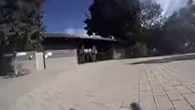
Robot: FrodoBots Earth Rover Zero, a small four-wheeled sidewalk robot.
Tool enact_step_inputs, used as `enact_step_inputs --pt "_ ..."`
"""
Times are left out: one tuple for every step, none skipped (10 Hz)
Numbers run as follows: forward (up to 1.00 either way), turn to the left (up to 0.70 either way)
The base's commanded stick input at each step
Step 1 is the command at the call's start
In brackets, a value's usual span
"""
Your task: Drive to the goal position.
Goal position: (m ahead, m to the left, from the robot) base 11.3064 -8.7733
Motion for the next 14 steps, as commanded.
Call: enact_step_inputs --pt "1.0 0.0" --pt "1.0 0.0" --pt "1.0 0.0" --pt "1.0 0.0" --pt "1.0 0.0" --pt "1.0 0.0" --pt "1.0 0.0" --pt "1.0 0.0" --pt "1.0 0.0" --pt "1.0 0.0" --pt "1.0 0.0" --pt "1.0 0.0" --pt "1.0 0.0" --pt "1.0 0.0"
